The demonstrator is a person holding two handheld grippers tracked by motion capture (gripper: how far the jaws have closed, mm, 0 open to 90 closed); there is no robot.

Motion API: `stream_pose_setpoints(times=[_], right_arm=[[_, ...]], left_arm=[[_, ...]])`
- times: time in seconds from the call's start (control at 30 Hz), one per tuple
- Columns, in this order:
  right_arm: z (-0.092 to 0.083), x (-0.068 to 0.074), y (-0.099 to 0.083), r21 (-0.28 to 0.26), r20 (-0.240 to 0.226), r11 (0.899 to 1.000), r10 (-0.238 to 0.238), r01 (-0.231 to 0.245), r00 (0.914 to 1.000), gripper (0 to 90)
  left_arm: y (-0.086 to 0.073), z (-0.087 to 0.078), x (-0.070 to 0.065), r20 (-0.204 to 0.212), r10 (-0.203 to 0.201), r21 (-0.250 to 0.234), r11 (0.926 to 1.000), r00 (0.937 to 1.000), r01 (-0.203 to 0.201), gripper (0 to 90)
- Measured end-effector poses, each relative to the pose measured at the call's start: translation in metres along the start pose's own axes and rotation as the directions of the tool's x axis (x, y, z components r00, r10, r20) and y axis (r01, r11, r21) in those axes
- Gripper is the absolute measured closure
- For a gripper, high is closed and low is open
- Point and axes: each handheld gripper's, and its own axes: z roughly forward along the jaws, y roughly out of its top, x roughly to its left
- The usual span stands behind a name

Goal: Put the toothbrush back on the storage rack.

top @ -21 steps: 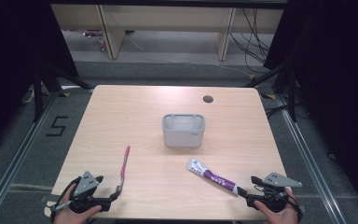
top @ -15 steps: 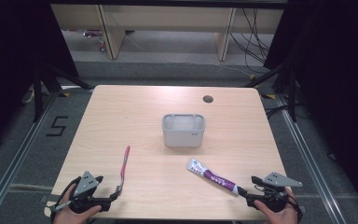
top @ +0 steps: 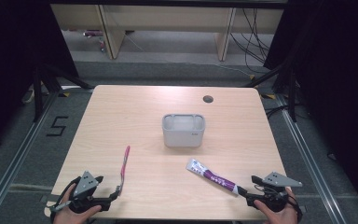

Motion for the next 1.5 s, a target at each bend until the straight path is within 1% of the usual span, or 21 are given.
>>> stream_pose_setpoints(times=[0.2, 0.37, 0.4, 0.47, 0.5, 0.53, 0.63, 0.67, 0.7, 0.73, 0.77, 0.8, 0.83, 0.93, 1.07, 1.17, 1.23, 1.27, 1.3, 1.33, 1.5], right_arm=[[-0.002, -0.001, 0.001, 0.007, 0.006, 1.0, -0.008, 0.008, 0.9999, 26.8], [-0.002, -0.002, 0.001, 0.002, 0.006, 1.0, -0.003, 0.003, 1.0, 26.8], [-0.001, -0.002, 0.001, -0.008, 0.007, 1.0, 0.004, -0.004, 1.0, 26.8], [-0.001, -0.002, 0.001, -0.009, 0.008, 1.0, -0.001, 0.001, 1.0, 26.8], [-0.002, -0.004, 0.001, -0.005, 0.011, 1.0, -0.022, 0.022, 0.9997, 26.8], [-0.002, -0.004, 0.001, -0.009, 0.013, 0.999, -0.032, 0.032, 0.9994, 26.8], [-0.001, -0.004, 0.0, -0.017, 0.014, 0.999, -0.029, 0.029, 0.9995, 26.8], [-0.002, -0.004, 0.001, -0.014, 0.012, 1.0, -0.023, 0.023, 0.9997, 26.8], [-0.002, -0.004, 0.001, -0.013, 0.01, 1.0, -0.023, 0.023, 0.9997, 26.8], [-0.001, -0.005, 0.001, -0.014, 0.008, 1.0, -0.026, 0.026, 0.9996, 26.8], [-0.001, -0.005, 0.001, -0.014, 0.008, 1.0, -0.026, 0.026, 0.9996, 26.8], [-0.001, -0.004, 0.001, -0.014, 0.008, 1.0, -0.025, 0.025, 0.9997, 26.8], [-0.001, -0.002, 0.0, -0.006, -0.002, 1.0, 0.013, -0.013, 0.9999, 26.8], [-0.001, -0.004, 0.001, -0.019, 0.007, 0.999, -0.034, 0.034, 0.9994, 26.8], [-0.002, -0.002, 0.0, -0.008, -0.008, 1.0, 0.013, -0.013, 0.9999, 27.0], [-0.001, -0.002, 0.0, -0.009, -0.009, 1.0, 0.009, -0.009, 0.9999, 27.1], [-0.002, -0.002, 0.0, -0.008, -0.009, 1.0, 0.011, -0.011, 0.9999, 27.1], [-0.001, -0.005, 0.001, -0.021, 0.003, 0.999, -0.033, 0.033, 0.9994, 27.1], [-0.001, -0.005, 0.001, -0.023, 0.001, 0.999, -0.032, 0.032, 0.9995, 27.2], [-0.001, -0.002, 0.0, -0.015, -0.009, 1.0, -0.002, 0.002, 1.0, 27.2], [-0.001, -0.003, 0.0, -0.016, -0.006, 1.0, -0.012, 0.012, 0.9999, 27.4]], left_arm=[[0.001, -0.002, 0.0, 0.015, -0.01, -0.024, 0.9997, 0.9998, 0.011, 29.6], [0.001, -0.003, -0.003, 0.028, 0.035, -0.034, 0.9988, 0.999, -0.034, 55.9], [0.001, -0.004, -0.003, 0.032, 0.076, -0.012, 0.997, 0.9966, -0.076, 60.2], [0.001, -0.002, -0.004, 0.033, 0.087, -0.01, 0.9961, 0.9956, -0.087, 63.7], [0.001, -0.002, -0.005, 0.037, 0.092, -0.008, 0.9957, 0.995, -0.092, 69.4], [0.002, 0.001, -0.008, 0.039, 0.073, -0.037, 0.9968, 0.9966, -0.071, 75.7], [0.005, 0.001, -0.007, 0.041, 0.11, -0.014, 0.9939, 0.9931, -0.109, 82.6], [0.006, 0.003, -0.009, 0.038, 0.093, -0.024, 0.9955, 0.995, -0.092, 85.0], [0.006, 0.003, -0.008, 0.037, 0.118, -0.007, 0.993, 0.9924, -0.118, 86.6], [0.007, 0.004, -0.008, 0.035, 0.116, -0.004, 0.9933, 0.9927, -0.115, 88.6], [0.008, 0.006, -0.01, 0.038, 0.101, -0.019, 0.9948, 0.9942, -0.1, 89.4], [0.009, 0.006, -0.009, 0.039, 0.117, -0.002, 0.9932, 0.9924, -0.117, 89.6], [0.01, 0.008, -0.01, 0.043, 0.102, -0.013, 0.9948, 0.9939, -0.101, 89.7], [0.014, 0.012, -0.013, 0.048, 0.114, 0.001, 0.9934, 0.9923, -0.115, 89.9], [0.016, 0.021, -0.013, 0.06, 0.117, 0.008, 0.993, 0.9913, -0.118, 89.9], [0.019, 0.027, -0.012, 0.054, 0.099, 0.016, 0.9949, 0.9936, -0.1, 89.9], [0.019, 0.028, -0.011, 0.055, 0.107, 0.028, 0.9937, 0.9927, -0.109, 89.9], [0.019, 0.03, -0.01, 0.053, 0.103, 0.033, 0.9939, 0.9933, -0.105, 89.9], [0.018, 0.03, -0.009, 0.053, 0.103, 0.035, 0.9939, 0.9933, -0.105, 89.9], [0.018, 0.031, -0.009, 0.059, 0.1, 0.034, 0.9942, 0.9932, -0.103, 89.9], [0.017, 0.031, -0.009, 0.061, 0.106, 0.051, 0.9927, 0.9925, -0.109, 89.9]])
